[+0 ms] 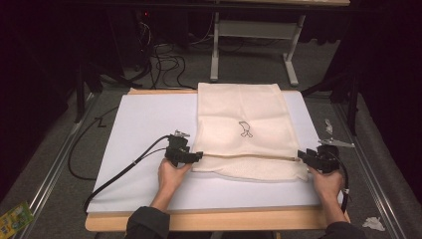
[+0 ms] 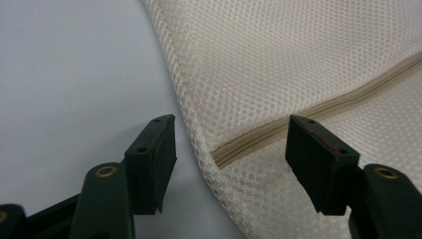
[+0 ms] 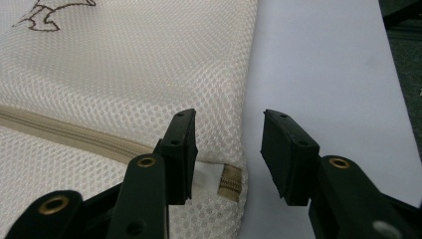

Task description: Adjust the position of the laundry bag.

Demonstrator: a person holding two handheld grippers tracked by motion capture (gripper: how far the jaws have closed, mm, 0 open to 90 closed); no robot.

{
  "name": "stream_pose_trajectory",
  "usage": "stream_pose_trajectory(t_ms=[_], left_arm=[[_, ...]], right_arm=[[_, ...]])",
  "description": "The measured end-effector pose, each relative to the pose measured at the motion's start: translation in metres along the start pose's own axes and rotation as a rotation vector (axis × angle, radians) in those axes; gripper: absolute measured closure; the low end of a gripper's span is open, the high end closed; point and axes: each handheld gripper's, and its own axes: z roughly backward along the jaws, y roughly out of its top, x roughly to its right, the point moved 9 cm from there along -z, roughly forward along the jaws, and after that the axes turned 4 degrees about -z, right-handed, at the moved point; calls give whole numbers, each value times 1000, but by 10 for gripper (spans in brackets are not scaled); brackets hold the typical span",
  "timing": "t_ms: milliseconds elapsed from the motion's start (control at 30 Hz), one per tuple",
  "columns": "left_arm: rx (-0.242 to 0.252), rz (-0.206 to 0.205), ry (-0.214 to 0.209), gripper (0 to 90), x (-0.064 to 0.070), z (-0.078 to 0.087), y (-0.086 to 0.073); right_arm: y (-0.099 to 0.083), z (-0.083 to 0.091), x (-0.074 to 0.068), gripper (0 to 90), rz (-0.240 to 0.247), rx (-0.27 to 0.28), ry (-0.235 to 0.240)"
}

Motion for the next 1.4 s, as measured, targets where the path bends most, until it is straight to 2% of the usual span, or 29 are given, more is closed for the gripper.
stream_pose_trajectory(t_ms=[133, 467, 667, 933, 967, 1033, 1067, 1167, 1233, 1267, 1400], left_arm=[[-16, 4, -8, 369, 0, -4, -1], [-4, 14, -11, 383, 1, -7, 2], [-26, -19, 9, 431, 5, -10, 4], [-42, -31, 36, 551, 2, -10, 4], [-51, -44, 55, 587, 1, -10, 5], [-56, -55, 65, 619, 1, -11, 5], [-56, -55, 65, 641, 1, -11, 5], [-57, -50, 63, 704, 0, -12, 6], [-61, -47, 59, 725, -1, -12, 7], [-61, -37, 51, 772, -1, -13, 8], [-60, -30, 24, 840, 1, -14, 9]], right_arm=[[-1, -4, -1, 577, -2, -13, 2], [-2, -8, 2, 578, -8, -35, -3], [-5, -14, 1, 586, -21, -74, 14], [0, -17, 0, 589, -19, -127, 16], [0, -17, -1, 620, -10, -144, 15], [0, -18, -3, 665, -5, -149, 19], [0, -18, -3, 665, -5, -149, 19], [1, -19, -3, 782, 2, -163, 18], [1, -19, -3, 803, 3, -165, 22], [1, -20, -4, 842, 9, -167, 24], [3, -20, -5, 870, 28, -168, 20]])
